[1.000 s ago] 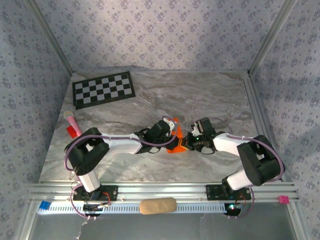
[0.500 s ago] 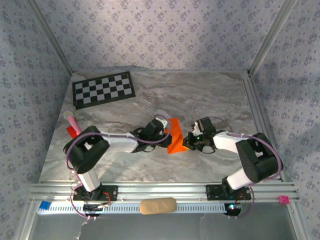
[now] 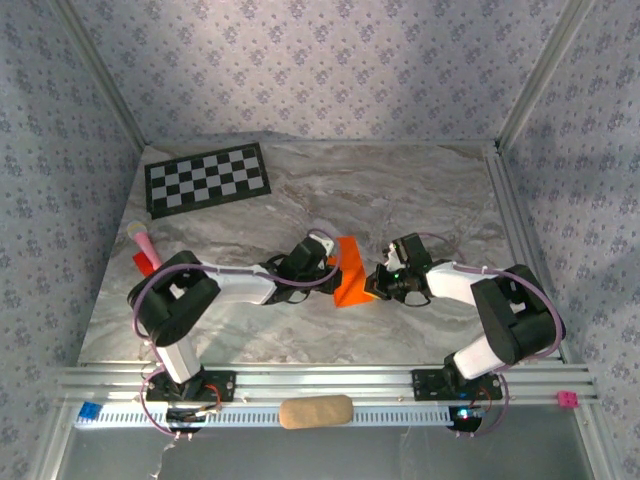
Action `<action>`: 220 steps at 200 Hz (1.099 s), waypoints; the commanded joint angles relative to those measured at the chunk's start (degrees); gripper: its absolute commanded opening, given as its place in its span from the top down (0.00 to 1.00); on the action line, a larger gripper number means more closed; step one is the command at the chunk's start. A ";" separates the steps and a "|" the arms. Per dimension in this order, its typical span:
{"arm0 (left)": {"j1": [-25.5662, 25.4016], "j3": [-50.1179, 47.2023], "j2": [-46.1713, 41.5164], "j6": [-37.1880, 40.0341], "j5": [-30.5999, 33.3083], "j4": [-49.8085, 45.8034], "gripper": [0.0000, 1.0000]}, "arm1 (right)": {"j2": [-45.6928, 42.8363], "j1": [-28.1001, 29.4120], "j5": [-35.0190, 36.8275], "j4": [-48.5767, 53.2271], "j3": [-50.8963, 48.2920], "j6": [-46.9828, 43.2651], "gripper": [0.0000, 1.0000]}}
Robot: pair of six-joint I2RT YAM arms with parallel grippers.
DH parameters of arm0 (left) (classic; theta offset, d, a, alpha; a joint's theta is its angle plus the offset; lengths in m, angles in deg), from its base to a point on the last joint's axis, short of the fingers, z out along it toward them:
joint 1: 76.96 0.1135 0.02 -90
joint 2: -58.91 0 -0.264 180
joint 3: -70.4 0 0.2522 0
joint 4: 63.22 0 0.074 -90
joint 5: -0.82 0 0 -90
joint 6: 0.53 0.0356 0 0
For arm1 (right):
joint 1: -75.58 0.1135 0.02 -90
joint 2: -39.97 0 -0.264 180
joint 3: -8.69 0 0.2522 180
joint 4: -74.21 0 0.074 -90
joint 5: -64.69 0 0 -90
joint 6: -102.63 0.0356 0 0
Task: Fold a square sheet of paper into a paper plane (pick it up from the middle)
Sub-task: Third fold the triangle at the center of the table.
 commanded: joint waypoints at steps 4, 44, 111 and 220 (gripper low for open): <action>0.24 1.12 1.68 2.39 1.01 -0.68 0.95 | 1.90 -0.21 2.62 4.33 -0.04 -0.94 1.00; 0.31 1.41 2.05 3.09 2.23 -1.01 0.94 | 2.17 -0.01 2.49 4.16 0.15 -0.97 1.00; 0.33 1.27 2.23 4.11 2.62 -0.67 0.93 | 2.77 0.26 1.87 3.83 0.61 -0.79 1.00; 0.33 1.64 2.97 5.21 3.31 -1.28 0.92 | 2.34 0.25 2.34 4.52 0.58 -0.92 1.00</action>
